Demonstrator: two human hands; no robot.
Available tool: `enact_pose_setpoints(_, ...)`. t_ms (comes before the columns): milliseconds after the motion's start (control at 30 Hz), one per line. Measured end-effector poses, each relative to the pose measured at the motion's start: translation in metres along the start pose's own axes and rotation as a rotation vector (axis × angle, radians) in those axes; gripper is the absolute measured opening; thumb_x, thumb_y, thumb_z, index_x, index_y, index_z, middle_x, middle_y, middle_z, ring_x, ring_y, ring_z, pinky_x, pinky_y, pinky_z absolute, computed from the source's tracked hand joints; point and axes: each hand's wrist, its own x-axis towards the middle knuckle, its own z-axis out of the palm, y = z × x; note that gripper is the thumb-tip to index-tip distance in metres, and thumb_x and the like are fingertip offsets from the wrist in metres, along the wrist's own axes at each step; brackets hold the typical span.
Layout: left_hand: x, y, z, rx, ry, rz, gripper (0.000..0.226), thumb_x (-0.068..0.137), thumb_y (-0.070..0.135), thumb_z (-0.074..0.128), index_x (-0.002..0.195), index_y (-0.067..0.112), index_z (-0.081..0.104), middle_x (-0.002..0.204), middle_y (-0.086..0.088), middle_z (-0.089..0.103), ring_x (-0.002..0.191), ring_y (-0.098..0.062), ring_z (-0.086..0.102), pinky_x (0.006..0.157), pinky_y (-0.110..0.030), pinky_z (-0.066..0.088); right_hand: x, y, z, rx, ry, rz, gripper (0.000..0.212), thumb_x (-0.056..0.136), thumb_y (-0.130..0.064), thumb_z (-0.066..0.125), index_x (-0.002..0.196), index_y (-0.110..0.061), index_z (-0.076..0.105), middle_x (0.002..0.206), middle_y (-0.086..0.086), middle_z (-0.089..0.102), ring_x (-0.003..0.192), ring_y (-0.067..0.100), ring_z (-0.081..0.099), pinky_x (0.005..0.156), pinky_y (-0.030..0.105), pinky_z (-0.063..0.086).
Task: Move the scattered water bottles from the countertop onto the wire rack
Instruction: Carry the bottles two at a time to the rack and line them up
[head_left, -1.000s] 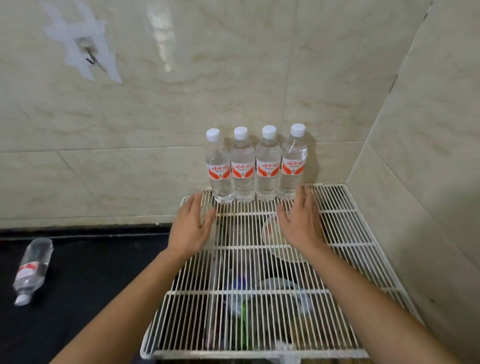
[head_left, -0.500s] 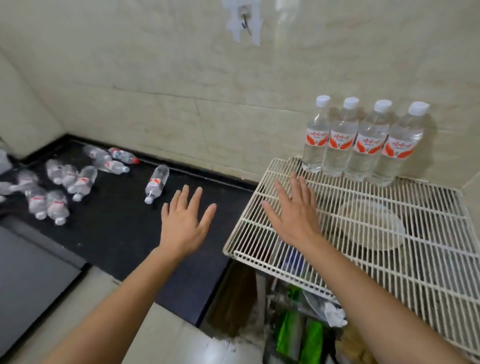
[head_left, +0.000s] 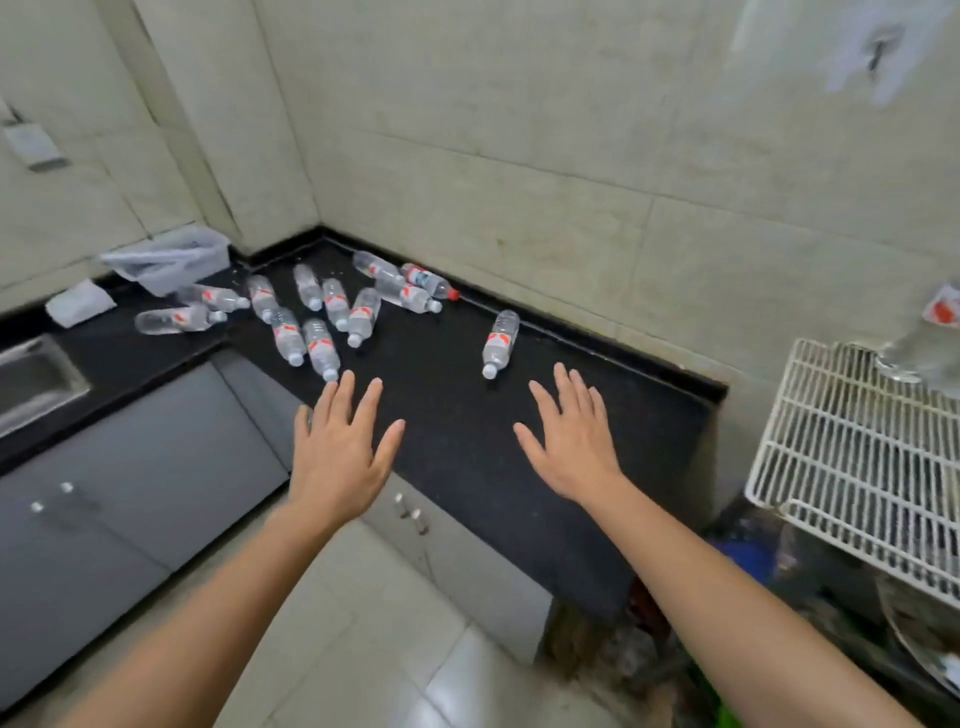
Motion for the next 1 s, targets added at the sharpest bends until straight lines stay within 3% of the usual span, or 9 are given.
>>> enact_pose_setpoints(233,0.03,-0.1,-0.002,0.021,-0.025,-0.049,0.064,0.102,0.053,0.037,0.157,0.02,0.032,0.165,-0.015,0.024,0.153,-0.033,0.021,0.121,-0.057,0.019,0.051,-0.1,0.041,0.017,-0.059,-0.148,0.066,0.103,-0.05,0.04,0.159,-0.018,0.027,0.17,0.015,0.006,0.157,0.031,0.004,0.126,0.047,0.01)
enact_pose_setpoints(500,0.114,-0.149,0.056,0.043,-0.18,-0.094,0.07,0.101,0.056,0.035,0.161,0.026,0.015,0.169,-0.01,0.008,0.156,-0.028,0.005,0.124,-0.051,0.011,0.154,-0.102,0.101,0.024,-0.132,-0.108,0.067,0.102,-0.046,0.047,0.159,-0.015,0.03,0.168,0.019,0.011,0.154,0.036,0.017,0.123,0.048,0.019)
enact_pose_setpoints(667,0.179,-0.185,0.073,0.064,-0.28,-0.194,0.074,0.1,0.055,0.039,0.161,0.025,0.011,0.169,-0.011,0.003,0.156,-0.029,0.001,0.125,-0.05,0.012,0.239,-0.103,0.127,0.017,-0.255,-0.06,0.068,0.104,-0.045,0.043,0.161,-0.016,0.019,0.168,0.019,0.006,0.154,0.034,0.016,0.124,0.046,0.019)
enact_pose_setpoints(1000,0.289,-0.286,0.094,0.195,-0.43,-0.212,0.078,0.1,0.046,0.045,0.161,0.023,0.003,0.169,-0.012,-0.004,0.156,-0.03,-0.002,0.125,-0.049,0.013,0.369,-0.181,0.178,0.092,-0.382,-0.173,0.07,0.103,-0.043,0.045,0.161,-0.017,0.017,0.168,0.016,0.01,0.154,0.031,0.018,0.123,0.044,0.02)
